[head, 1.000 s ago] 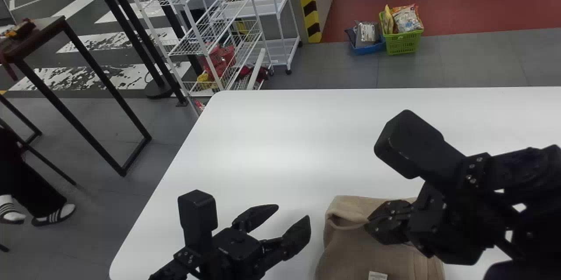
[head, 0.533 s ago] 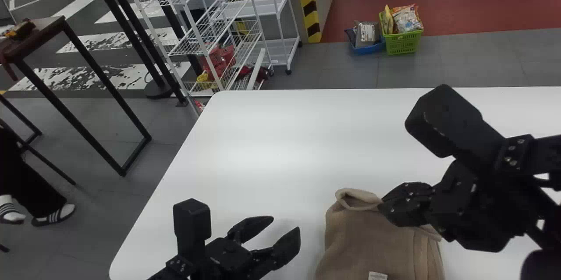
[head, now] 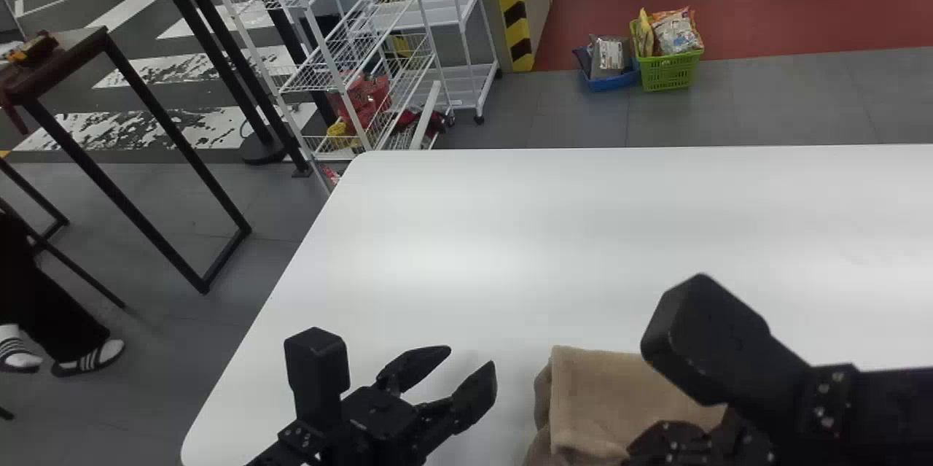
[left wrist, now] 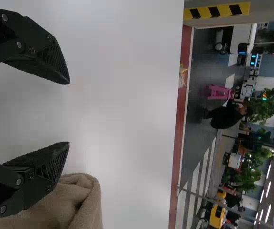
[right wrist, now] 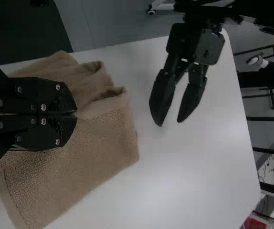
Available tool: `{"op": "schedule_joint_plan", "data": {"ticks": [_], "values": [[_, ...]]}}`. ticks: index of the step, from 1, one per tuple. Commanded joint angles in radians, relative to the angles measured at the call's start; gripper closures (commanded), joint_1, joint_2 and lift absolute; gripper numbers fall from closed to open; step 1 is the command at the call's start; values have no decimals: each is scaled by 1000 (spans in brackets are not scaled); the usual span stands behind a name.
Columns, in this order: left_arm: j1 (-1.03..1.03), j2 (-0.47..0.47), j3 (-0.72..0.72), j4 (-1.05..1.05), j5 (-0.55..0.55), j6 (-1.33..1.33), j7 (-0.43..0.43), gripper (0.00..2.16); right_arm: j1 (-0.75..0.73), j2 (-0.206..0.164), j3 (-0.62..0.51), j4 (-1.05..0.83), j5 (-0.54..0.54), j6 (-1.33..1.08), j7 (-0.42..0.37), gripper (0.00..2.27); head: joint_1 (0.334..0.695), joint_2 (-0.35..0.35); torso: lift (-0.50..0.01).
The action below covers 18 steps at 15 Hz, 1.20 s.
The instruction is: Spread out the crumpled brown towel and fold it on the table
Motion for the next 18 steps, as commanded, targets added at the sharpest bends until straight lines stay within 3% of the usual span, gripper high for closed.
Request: {"op": "schedule_joint_plan", "data": {"ticks": [1, 6, 7, 8, 9, 13, 14, 18], "values": [[-6, 0, -2, 6, 9, -1, 0, 458, 24, -10, 34, 44, 33, -6, 5, 1224, 695, 350, -127], [-8, 0, -4, 26, 18, -32, -2, 458, 47, -2, 43, 110, 39, -13, 5, 1204, 695, 350, -127], [-8, 0, -4, 26, 20, -35, -2, 458, 47, 1, 40, 120, 39, -19, 5, 907, 695, 350, -127], [-8, 0, -4, 26, 23, -35, -2, 458, 47, 2, 30, 119, 34, -19, 5, 130, 695, 350, -127], [-8, 0, -4, 24, 23, -35, -3, 458, 47, 2, 19, 114, 31, -13, 5, -2, 695, 350, -127], [-12, 0, -4, 24, 26, -35, -2, 458, 58, 2, -69, 22, -9, 15, 5, 46, 695, 350, -127], [-14, 0, -5, 24, 27, -35, -2, 458, 57, 11, -112, -12, -61, 55, 5, 46, 695, 350, -127], [-17, 0, -4, 23, 27, -29, -3, 458, 75, 28, -174, -67, -93, 83, 5, 46, 695, 350, -127]]}}
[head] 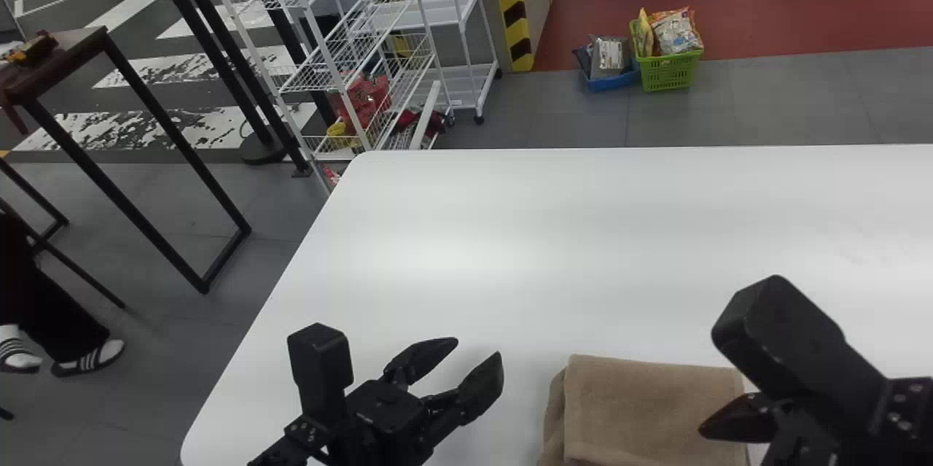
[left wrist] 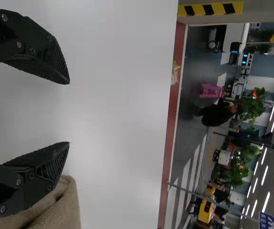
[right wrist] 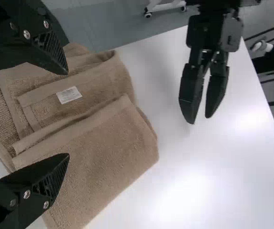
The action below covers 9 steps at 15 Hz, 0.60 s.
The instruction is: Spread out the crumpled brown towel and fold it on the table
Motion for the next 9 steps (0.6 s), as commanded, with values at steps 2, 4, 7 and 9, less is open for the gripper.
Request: {"op": "schedule_joint_plan", "data": {"ticks": [2, 4, 7, 9], "values": [[-2, 0, 1, -6, 0, 4, -2, 458, 25, 30, -84, -49, -54, 1, 5, 46, 695, 350, -127], [-2, 0, 1, -6, 2, 7, -2, 458, 58, 67, -206, -75, -132, -39, 5, 56, 695, 350, -127], [-7, 0, 1, -6, 3, 10, -2, 458, 127, 145, -477, -73, -327, -232, 5, 56, 695, 350, -127], [-13, 0, -2, -7, 5, 19, -2, 458, 150, 152, -624, -69, -473, -300, 5, 56, 695, 342, -127]]}}
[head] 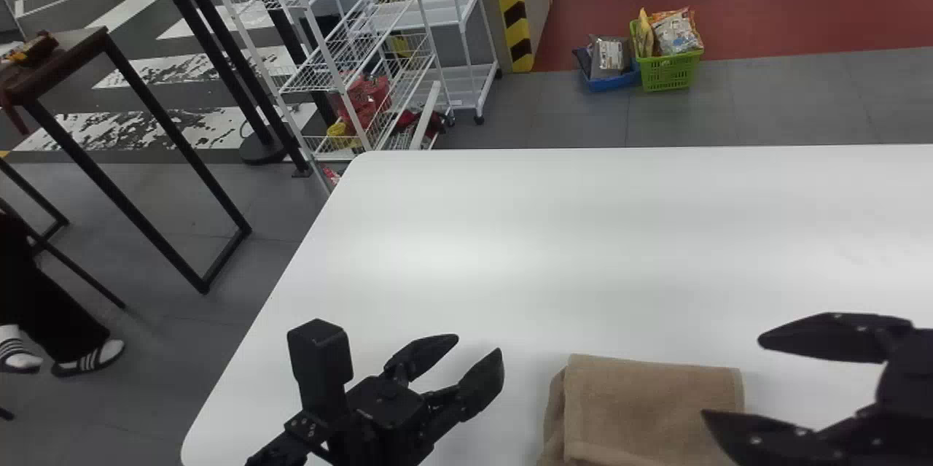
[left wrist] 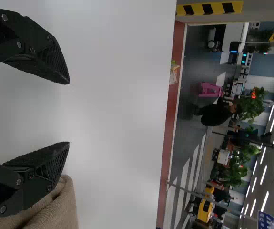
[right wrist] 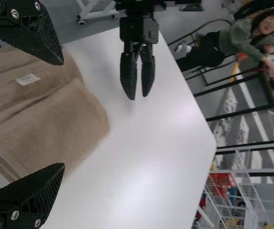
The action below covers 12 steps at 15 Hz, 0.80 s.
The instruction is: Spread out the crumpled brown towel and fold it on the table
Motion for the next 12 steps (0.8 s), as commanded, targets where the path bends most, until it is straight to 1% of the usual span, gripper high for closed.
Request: {"op": "schedule_joint_plan", "data": {"ticks": [1, 2, 4, 6, 7, 8, 9, 10, 11, 12], "values": [[-5, 0, -5, -2, 1, 8, 0, 458, 21, 19, -156, 9, -153, -60, 5, 56, 695, 323, -127], [-8, 0, -10, -2, 1, 11, 0, 458, 32, 42, -187, 12, -178, -90, 5, 53, 695, 286, -127], [-10, 0, -16, -1, 1, 11, 1, 458, 76, 66, -199, 13, -209, -195, 5, 53, 695, 260, -127], [-10, 0, -16, 2, 3, 11, 1, 458, 96, 86, -207, 28, -244, -228, 5, 53, 695, 255, -127], [-10, 0, -16, 4, 3, 11, 1, 458, 105, 95, -222, 47, -298, -256, 5, 97, 695, 260, -127], [-10, 0, -15, 5, 6, 11, 0, 458, 125, 100, -225, 71, -336, -296, 5, 218, 695, 265, -127], [-10, 0, -15, 5, 6, 11, 0, 458, 142, 101, -224, 98, -361, -342, 5, 367, 695, 278, -127], [-10, 0, -12, 5, 7, 11, 0, 458, 150, 101, -215, 128, -370, -366, 5, 664, 695, 287, -127], [-10, 0, -10, 5, 7, 11, 0, 458, 153, 101, -199, 154, -368, -360, 5, 1204, 695, 295, -127], [-13, 0, -8, 7, 9, 11, -2, 458, 159, 101, -186, 179, -368, -363, 5, 1683, 695, 305, -127]]}}
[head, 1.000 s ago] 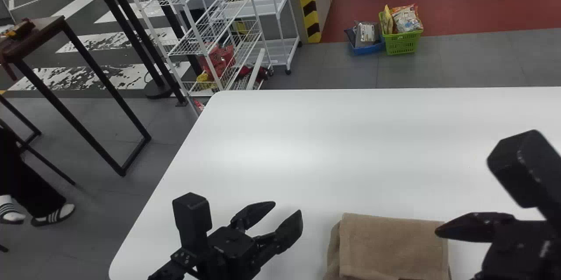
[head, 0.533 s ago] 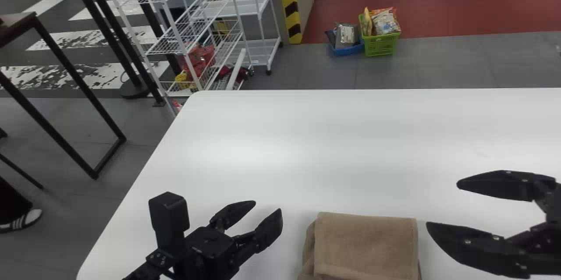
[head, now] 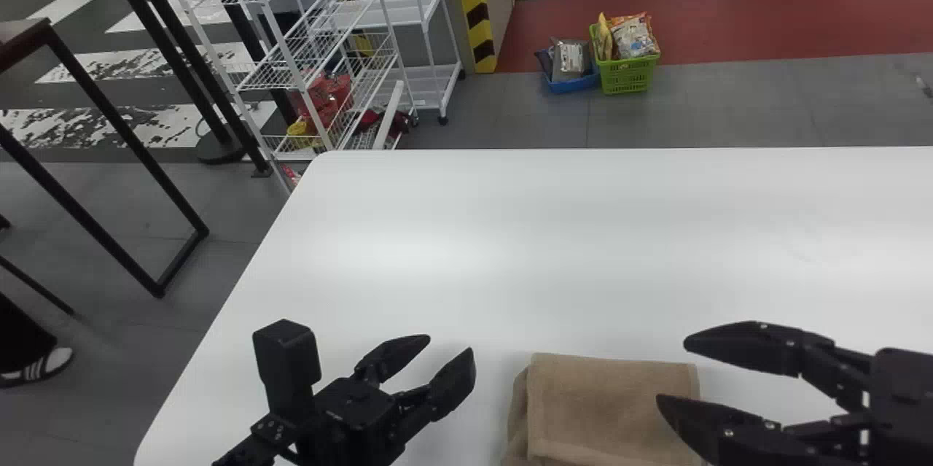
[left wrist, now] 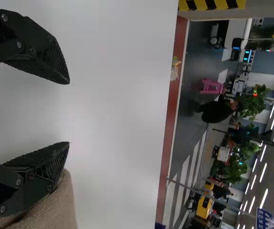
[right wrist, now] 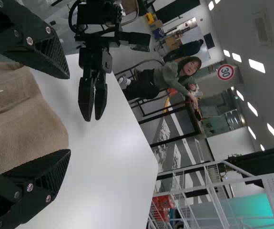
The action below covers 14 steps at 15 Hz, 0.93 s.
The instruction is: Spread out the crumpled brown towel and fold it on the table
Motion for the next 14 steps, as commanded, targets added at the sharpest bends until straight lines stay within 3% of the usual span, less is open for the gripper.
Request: {"op": "schedule_joint_plan", "data": {"ticks": [1, 6, 14], "values": [[-4, 0, 5, 3, 9, 0, -4, 458, 16, 1, 30, 60, 0, -24, 5, 1865, 695, 313, -127], [-15, 2, 5, 3, 6, 37, -10, 458, 54, 1, 112, 172, 55, -266, 5, 1895, 695, 350, -127], [-19, 2, 53, -2, 55, 92, -51, 458, -16, 1, 156, 416, 105, -420, -95, 1895, 695, 350, -127]]}}
